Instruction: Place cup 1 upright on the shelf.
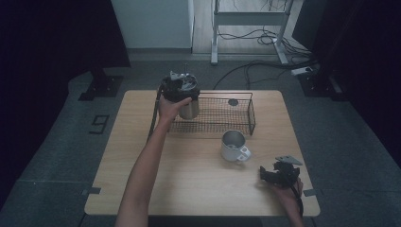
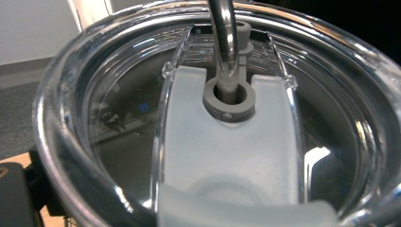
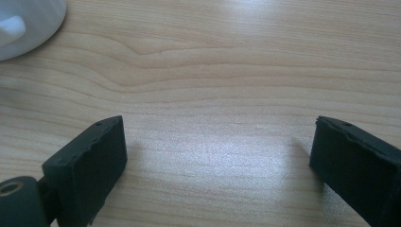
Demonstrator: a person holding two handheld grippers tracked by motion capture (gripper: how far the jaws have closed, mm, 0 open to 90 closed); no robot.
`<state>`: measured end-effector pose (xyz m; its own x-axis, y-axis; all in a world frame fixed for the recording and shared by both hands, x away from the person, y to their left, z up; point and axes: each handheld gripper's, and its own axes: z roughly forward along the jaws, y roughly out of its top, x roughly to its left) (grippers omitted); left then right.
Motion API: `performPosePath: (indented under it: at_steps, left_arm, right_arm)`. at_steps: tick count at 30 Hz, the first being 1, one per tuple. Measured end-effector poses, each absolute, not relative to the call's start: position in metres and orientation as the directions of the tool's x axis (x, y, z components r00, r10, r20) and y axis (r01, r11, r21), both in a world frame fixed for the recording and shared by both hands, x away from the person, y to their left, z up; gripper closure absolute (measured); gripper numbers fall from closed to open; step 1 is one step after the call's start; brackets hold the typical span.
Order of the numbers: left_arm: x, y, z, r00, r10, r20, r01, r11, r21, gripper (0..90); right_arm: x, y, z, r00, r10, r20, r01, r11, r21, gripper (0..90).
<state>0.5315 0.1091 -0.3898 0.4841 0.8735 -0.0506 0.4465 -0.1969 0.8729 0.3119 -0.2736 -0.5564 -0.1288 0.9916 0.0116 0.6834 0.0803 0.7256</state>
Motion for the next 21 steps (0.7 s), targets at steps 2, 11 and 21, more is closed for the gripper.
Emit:
performPosePath:
  at_steps: [2, 11, 21]
  left_arm:
    - [0.533, 0.108, -0.393, 0.484, 0.874, -0.041, 0.451, -0.209, 0.868, 3.8]
    - [0.537, 0.102, -0.405, 0.487, 0.873, -0.029, 0.466, -0.232, 0.854, 3.8]
    - [0.540, 0.103, -0.424, 0.476, 0.878, -0.044, 0.489, -0.222, 0.844, 3.8]
  right_arm:
    - [0.312, -0.274, -0.556, -0.130, 0.992, 0.010, 0.682, 0.082, 0.726, 4.3]
    - [0.312, -0.274, -0.556, -0.129, 0.992, 0.012, 0.683, 0.080, 0.726, 4.2]
    - [0.312, -0.274, -0.556, -0.128, 0.992, 0.012, 0.684, 0.080, 0.725, 4.3]
